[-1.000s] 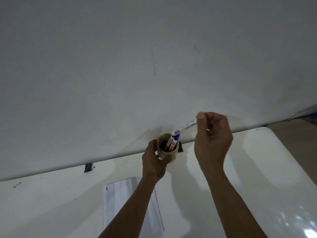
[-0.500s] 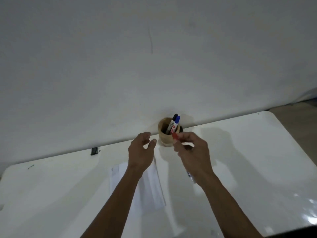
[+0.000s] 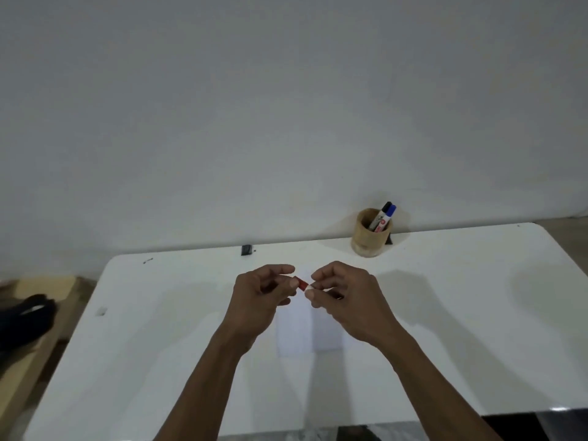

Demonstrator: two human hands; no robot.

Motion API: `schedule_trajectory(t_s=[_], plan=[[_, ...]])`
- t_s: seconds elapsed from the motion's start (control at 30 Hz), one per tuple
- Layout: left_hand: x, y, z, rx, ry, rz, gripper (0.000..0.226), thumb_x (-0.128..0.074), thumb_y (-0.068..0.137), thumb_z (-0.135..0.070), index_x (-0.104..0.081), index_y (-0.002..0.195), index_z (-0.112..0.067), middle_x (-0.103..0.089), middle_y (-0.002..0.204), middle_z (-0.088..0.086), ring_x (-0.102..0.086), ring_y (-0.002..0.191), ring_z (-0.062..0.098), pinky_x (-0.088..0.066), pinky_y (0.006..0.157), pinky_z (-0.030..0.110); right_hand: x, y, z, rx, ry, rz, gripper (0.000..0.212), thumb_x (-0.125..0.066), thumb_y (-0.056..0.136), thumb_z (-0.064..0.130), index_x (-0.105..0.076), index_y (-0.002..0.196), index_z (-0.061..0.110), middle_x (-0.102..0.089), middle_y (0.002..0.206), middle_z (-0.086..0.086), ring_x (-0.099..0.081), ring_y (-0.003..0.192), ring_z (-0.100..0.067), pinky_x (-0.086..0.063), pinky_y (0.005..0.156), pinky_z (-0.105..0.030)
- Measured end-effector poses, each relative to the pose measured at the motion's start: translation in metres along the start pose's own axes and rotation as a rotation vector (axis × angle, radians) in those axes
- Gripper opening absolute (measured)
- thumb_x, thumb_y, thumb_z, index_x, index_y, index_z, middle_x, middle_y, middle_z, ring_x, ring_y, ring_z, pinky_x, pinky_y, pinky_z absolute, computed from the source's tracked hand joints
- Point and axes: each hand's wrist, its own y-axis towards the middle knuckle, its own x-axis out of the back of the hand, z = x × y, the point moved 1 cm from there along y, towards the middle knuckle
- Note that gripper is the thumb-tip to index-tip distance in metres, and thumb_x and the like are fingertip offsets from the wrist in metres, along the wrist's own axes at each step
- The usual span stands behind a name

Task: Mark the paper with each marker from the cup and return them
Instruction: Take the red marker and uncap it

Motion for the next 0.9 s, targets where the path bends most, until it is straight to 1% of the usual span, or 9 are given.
schedule_trajectory(t_s=[0.13,0.2,0.27,0.4,0.53,0.63,0.73,0.8,0.9], plan=[[0.031,-0.026,0.018,0.022,-0.152,-0.077,0.017,-0.064,0.093,-0.004,-0.075,0.102,-0.012,-0.077,0.083,0.003,-0.066,0.078,0.017,-0.057,0.078,0.035,-0.013,-0.022,0.003,-0.051,-0.121,0.106,0.034,-0.089,0.075,0.03,-0.072,0.105,0.027,-0.077,0.092,0.007,-0.07,0.061,-0.004,-0.054,0.055,-0.022],[0.044,-0.038,0.025,0.029,-0.184,-0.096,0.02,-0.06,0.095,-0.003,-0.074,0.106,-0.013,-0.074,0.08,0.0,-0.062,0.076,0.018,-0.057,0.077,0.035,-0.017,-0.034,0.003,-0.063,-0.048,0.083,0.031,-0.089,0.075,0.022,-0.075,0.102,0.023,-0.078,0.088,0.004,-0.07,0.064,-0.009,-0.059,0.06,-0.029],[0.053,-0.051,0.031,0.017,-0.165,-0.087,0.018,-0.06,0.096,-0.007,-0.076,0.103,-0.013,-0.07,0.079,0.001,-0.059,0.076,0.018,-0.057,0.077,0.034,-0.023,-0.045,0.007,-0.056,0.107,0.003,0.021,-0.085,0.079,0.014,-0.075,0.098,0.016,-0.079,0.08,-0.001,-0.073,0.067,-0.018,-0.056,0.06,-0.034],[0.061,-0.073,0.038,-0.069,-0.018,-0.061,0.009,-0.07,0.091,-0.014,-0.077,0.096,-0.015,-0.069,0.076,-0.002,-0.06,0.073,0.012,-0.058,0.073,0.028,-0.043,-0.058,0.012,-0.134,0.549,-0.216,0.018,-0.084,0.08,0.01,-0.075,0.094,0.004,-0.074,0.077,-0.01,-0.069,0.065,-0.02,-0.053,0.058,-0.028],[0.061,-0.084,0.038,-0.136,0.033,-0.092,0.004,-0.071,0.09,-0.014,-0.075,0.091,-0.014,-0.071,0.076,-0.007,-0.062,0.07,0.01,-0.057,0.067,0.025,-0.07,-0.067,0.018,-0.218,0.887,-0.142,0.014,-0.077,0.084,0.005,-0.074,0.098,0.004,-0.071,0.078,-0.007,-0.065,0.069,-0.015,-0.055,0.062,-0.023],[0.059,-0.088,0.039,-0.16,0.059,-0.081,0.008,-0.071,0.09,-0.017,-0.077,0.095,-0.014,-0.073,0.072,-0.012,-0.064,0.067,0.008,-0.056,0.066,0.022,-0.088,-0.073,0.015,-0.211,0.848,-0.09,0.007,-0.075,0.087,0.01,-0.076,0.094,0.007,-0.075,0.082,-0.008,-0.069,0.075,-0.017,-0.057,0.068,-0.026],[0.059,-0.087,0.043,-0.154,0.191,-0.048,0.012,-0.069,0.091,-0.025,-0.078,0.091,-0.018,-0.069,0.063,-0.014,-0.062,0.061,0.009,-0.054,0.064,0.022,-0.095,-0.075,0.007,-0.193,0.724,-0.121,0.015,-0.073,0.091,0.019,-0.076,0.096,0.004,-0.077,0.085,-0.011,-0.072,0.079,-0.02,-0.058,0.075,-0.031],[0.059,-0.084,0.046,-0.11,0.208,-0.008,0.017,-0.068,0.092,-0.027,-0.077,0.082,-0.017,-0.067,0.059,-0.007,-0.059,0.057,0.011,-0.051,0.062,0.023,-0.093,-0.073,0.001,-0.162,0.652,-0.109,0.016,-0.072,0.093,0.02,-0.076,0.093,0.005,-0.077,0.082,-0.01,-0.072,0.079,-0.02,-0.058,0.077,-0.031],[0.064,-0.076,0.05,-0.014,0.067,0.015,0.026,-0.068,0.092,-0.026,-0.078,0.079,-0.006,-0.067,0.065,0.007,-0.056,0.057,0.017,-0.05,0.062,0.031,-0.082,-0.061,-0.006,-0.141,0.691,-0.136,0.009,-0.068,0.093,0.01,-0.074,0.088,0.006,-0.076,0.075,-0.007,-0.07,0.073,-0.019,-0.057,0.071,-0.026]])
